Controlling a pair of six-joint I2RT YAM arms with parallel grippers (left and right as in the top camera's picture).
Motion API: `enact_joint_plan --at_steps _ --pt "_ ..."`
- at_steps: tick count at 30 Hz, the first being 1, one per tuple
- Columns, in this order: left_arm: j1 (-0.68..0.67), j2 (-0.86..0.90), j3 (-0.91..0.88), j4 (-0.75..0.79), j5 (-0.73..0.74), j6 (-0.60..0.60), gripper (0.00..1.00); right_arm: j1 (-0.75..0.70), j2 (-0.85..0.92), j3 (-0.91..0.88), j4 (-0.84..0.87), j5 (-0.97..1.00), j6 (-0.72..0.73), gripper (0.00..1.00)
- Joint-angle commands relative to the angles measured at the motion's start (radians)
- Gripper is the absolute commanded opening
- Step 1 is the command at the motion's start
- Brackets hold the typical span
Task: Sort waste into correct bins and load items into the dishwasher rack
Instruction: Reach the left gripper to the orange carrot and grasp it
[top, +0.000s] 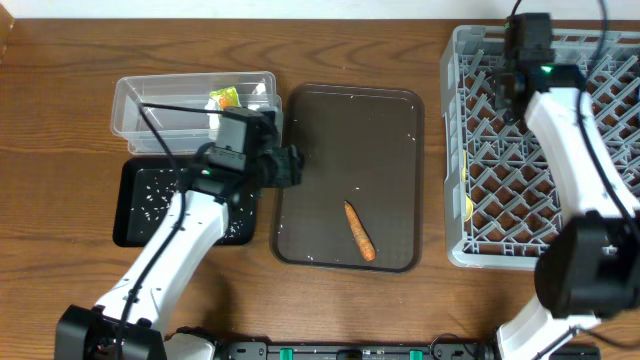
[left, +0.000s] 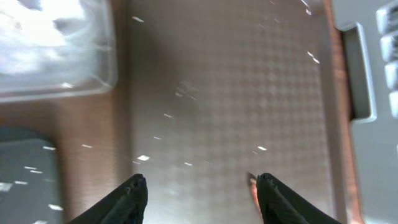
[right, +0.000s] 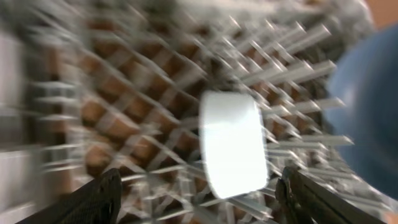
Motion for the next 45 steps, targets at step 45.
enact_joint_plan --at_steps 45 --pt "-0.489 0.366 0.009 0.063 -0.175 -0.749 0.55 0.023 -0.028 0.001 -0.058 -0.374 0.015 0.74"
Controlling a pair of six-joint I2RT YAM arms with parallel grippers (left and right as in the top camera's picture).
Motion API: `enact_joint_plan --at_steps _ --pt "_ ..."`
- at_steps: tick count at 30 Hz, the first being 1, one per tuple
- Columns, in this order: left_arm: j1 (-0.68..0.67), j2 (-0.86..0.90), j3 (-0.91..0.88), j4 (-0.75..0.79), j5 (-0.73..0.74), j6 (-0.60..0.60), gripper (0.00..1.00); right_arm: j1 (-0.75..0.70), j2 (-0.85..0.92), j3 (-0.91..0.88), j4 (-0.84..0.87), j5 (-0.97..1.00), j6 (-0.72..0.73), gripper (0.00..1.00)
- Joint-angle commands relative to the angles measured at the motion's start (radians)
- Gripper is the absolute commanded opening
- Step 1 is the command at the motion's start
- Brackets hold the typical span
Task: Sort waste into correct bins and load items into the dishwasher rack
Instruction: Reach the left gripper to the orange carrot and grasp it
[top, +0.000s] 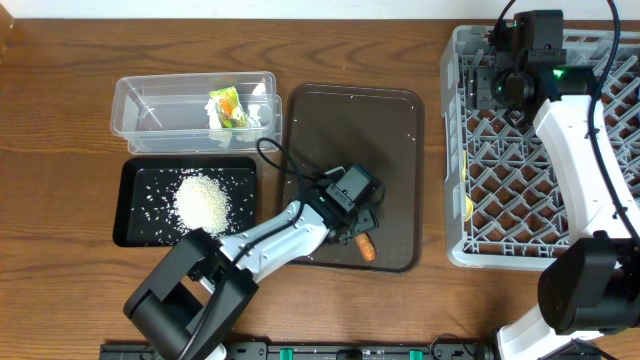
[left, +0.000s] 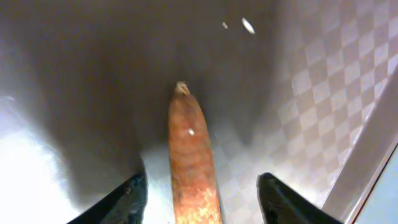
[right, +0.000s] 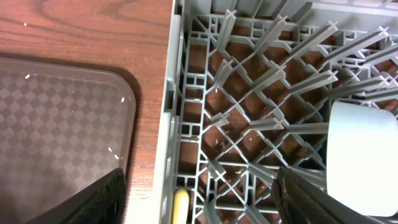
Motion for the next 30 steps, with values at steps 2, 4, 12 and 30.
enact_joint_plan --at_steps 2,4,12,30 --pt "-0.024 0.034 0.004 -0.007 0.0 -0.003 0.49 0.014 0.005 0.001 -0.001 -0.008 0.014 0.74" --pt "-0.034 0.034 0.004 -0.008 0.0 -0.003 0.47 0.014 0.005 0.001 -0.002 -0.008 0.014 0.73" --pt "-0.049 0.034 0.004 -0.01 -0.001 -0.01 0.32 0.014 0.005 0.001 -0.011 -0.008 0.014 0.73" --pt "0.036 -0.01 0.005 0.005 -0.016 0.048 0.12 0.014 0.005 0.001 -0.012 -0.007 0.013 0.74"
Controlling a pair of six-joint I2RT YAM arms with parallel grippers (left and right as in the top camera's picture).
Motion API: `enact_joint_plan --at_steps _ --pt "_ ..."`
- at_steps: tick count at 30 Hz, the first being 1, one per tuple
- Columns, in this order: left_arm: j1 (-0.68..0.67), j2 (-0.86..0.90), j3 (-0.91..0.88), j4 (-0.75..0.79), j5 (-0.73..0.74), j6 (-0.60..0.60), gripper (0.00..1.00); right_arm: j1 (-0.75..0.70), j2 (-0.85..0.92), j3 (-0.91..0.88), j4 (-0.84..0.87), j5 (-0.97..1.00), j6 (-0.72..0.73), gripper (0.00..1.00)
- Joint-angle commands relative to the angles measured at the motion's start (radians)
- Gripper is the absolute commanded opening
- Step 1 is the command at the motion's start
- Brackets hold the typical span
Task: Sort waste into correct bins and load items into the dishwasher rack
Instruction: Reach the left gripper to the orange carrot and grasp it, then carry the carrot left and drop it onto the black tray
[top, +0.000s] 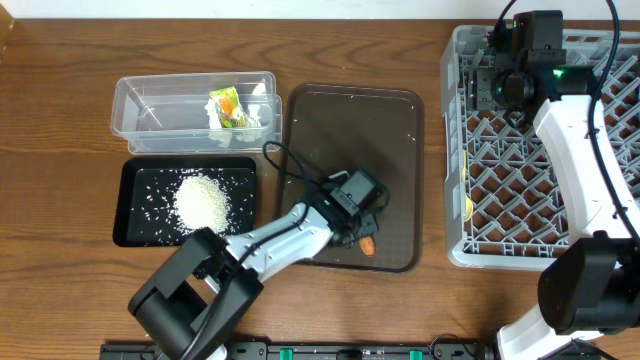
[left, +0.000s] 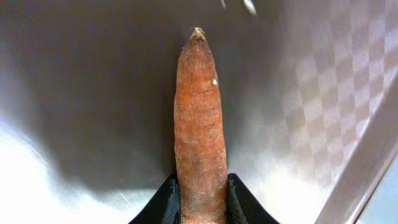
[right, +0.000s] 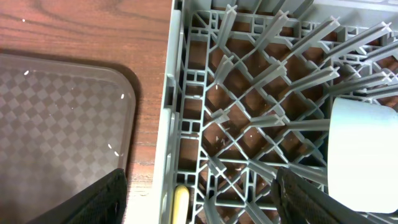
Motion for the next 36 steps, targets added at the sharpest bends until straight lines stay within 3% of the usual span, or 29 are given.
enact_joint_plan --at_steps 1,5,8,13,18,28,36 --pt "0.05 -0.042 0.005 -0.005 -0.021 0.083 0.11 0.013 0.005 0.001 -0.001 -0.007 0.013 0.74" --pt "0.098 -0.121 0.005 -0.027 -0.029 0.179 0.06 0.013 0.005 0.001 -0.009 -0.007 0.013 0.75" --pt "0.149 -0.216 0.005 -0.095 -0.123 0.252 0.06 0.013 0.005 0.001 -0.013 -0.007 0.013 0.74" --pt "0.261 -0.364 0.005 -0.268 -0.319 0.274 0.06 0.013 0.005 0.001 -0.013 0.0 0.009 0.75" --pt "0.429 -0.439 0.005 -0.388 -0.396 0.274 0.06 0.01 0.005 0.001 -0.013 0.005 0.01 0.75" --pt "0.803 -0.396 0.004 -0.405 -0.396 0.274 0.07 0.01 0.005 0.001 -0.017 0.004 0.01 0.75" --pt "0.942 -0.233 0.004 -0.374 -0.396 0.274 0.07 0.01 0.005 0.001 -0.018 0.004 0.01 0.75"
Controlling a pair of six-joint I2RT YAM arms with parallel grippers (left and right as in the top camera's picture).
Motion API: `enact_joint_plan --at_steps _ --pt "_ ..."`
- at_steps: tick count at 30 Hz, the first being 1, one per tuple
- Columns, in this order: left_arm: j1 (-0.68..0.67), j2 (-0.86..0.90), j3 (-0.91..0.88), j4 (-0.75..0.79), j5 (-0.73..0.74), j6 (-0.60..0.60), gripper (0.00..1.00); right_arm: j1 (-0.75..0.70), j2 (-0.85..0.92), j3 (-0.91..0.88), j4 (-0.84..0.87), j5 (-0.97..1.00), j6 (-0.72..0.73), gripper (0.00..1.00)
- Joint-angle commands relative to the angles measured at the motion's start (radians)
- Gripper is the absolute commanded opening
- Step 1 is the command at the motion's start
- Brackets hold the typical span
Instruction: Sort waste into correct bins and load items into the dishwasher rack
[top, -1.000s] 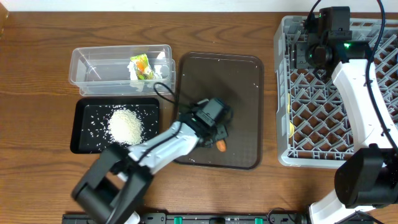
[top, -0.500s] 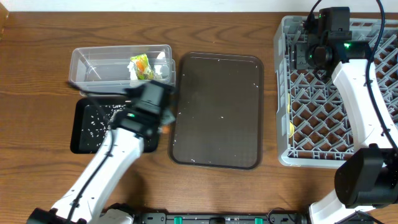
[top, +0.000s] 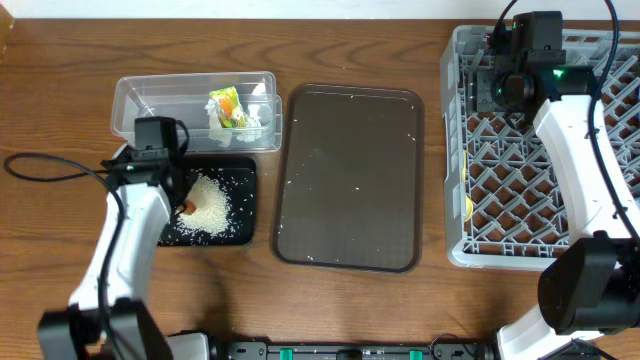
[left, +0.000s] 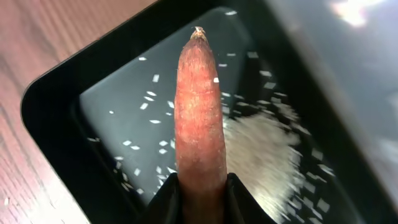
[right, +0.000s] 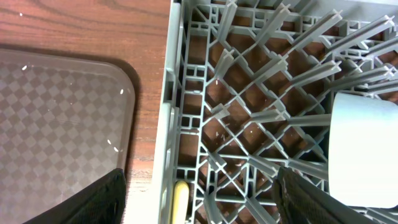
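Observation:
My left gripper (left: 198, 193) is shut on an orange carrot (left: 199, 106), holding it over the black bin (left: 56, 102) that has a heap of rice (top: 208, 203) in it. Overhead, only the carrot's tip (top: 187, 208) shows beside my left gripper (top: 172, 190). My right gripper (right: 199, 199) is open above the left edge of the grey dishwasher rack (top: 455, 150), with nothing between its fingers. A white cup (right: 364, 149) stands in the rack to its right. The brown tray (top: 350, 175) holds only scattered rice grains.
A clear plastic bin (top: 190, 110) with wrappers stands behind the black bin. A yellow item (right: 179, 202) lies in the rack by its left wall. The wooden table edge runs along the front.
My left gripper, shut on the carrot over the brown tray, has moved left with it and now holds it over the black bin. The right gripper stays put.
My left gripper was open near the tray's left edge while the carrot lay on the tray. Then it stood open around the carrot, then shut on it. Now the carrot hangs over the black bin. My right gripper stayed open over the rack's left part.

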Motion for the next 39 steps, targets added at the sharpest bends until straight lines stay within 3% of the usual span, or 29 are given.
enact_joint_plan --at_steps 1,9,17,22,26,31,35,39 --pt "0.031 0.076 0.005 0.014 -0.017 0.01 0.07 0.01 0.005 0.001 -0.002 0.003 0.01 0.75" --pt "0.043 0.214 0.005 0.072 -0.017 0.01 0.11 0.01 0.005 0.001 -0.005 0.003 0.01 0.75" --pt "0.043 0.229 0.005 0.087 -0.017 0.044 0.15 0.01 0.005 0.001 -0.013 0.003 0.01 0.75" --pt "0.043 0.197 0.01 0.068 -0.002 0.194 0.53 0.01 0.005 0.001 -0.013 0.003 0.01 0.78" --pt "0.041 0.124 0.028 0.05 -0.001 0.275 0.63 0.01 0.005 0.001 -0.003 0.002 0.011 0.8" --pt "0.013 -0.004 0.034 0.085 0.029 0.402 0.66 0.015 0.005 0.001 0.068 -0.069 0.011 0.8" --pt "-0.043 -0.097 0.034 0.149 0.195 0.537 0.66 0.02 0.005 0.001 0.146 -0.141 0.01 0.84" --pt "-0.134 -0.143 0.034 0.233 0.351 0.686 0.66 0.019 0.005 0.001 0.251 -0.181 -0.006 0.94"
